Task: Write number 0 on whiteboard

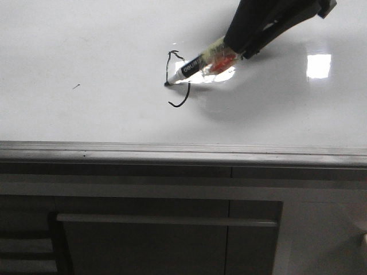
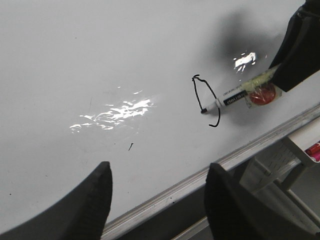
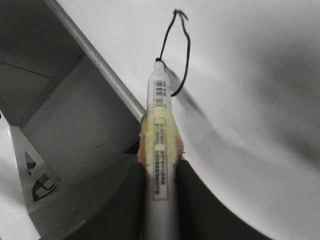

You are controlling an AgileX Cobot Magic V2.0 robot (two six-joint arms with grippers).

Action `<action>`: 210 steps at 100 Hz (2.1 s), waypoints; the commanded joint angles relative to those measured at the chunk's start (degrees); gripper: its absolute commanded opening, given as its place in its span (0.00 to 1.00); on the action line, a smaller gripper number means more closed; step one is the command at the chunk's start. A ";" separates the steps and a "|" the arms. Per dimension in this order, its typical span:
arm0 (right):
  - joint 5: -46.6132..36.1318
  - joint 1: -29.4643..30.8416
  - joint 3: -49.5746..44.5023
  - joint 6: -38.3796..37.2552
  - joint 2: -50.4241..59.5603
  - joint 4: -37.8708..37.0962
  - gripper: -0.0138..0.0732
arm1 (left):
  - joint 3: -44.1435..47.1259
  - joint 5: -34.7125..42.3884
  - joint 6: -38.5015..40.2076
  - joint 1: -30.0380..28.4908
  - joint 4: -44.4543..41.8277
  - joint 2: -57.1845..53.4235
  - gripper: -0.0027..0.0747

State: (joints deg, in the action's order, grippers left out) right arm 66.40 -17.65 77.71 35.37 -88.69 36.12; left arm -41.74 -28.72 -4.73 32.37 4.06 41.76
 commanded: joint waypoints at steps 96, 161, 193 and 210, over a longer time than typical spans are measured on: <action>-18.08 4.55 -22.39 -1.01 33.91 3.95 0.18 | -1.63 4.15 0.44 -0.06 0.71 -0.30 0.52; -12.65 4.55 -32.30 20.54 39.93 30.26 0.18 | -6.19 4.29 -28.79 8.98 18.57 8.36 0.52; -0.15 4.55 -23.69 20.54 34.94 24.71 0.18 | -17.20 -9.37 -43.05 14.19 17.56 16.02 0.52; 4.02 4.55 -19.00 20.15 30.69 22.34 0.18 | -22.18 -13.41 -44.18 17.02 16.94 20.24 0.52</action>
State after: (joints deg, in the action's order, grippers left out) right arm 68.90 -13.56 54.97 54.98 -56.37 56.63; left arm -59.72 -42.66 -48.21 47.74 20.12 60.84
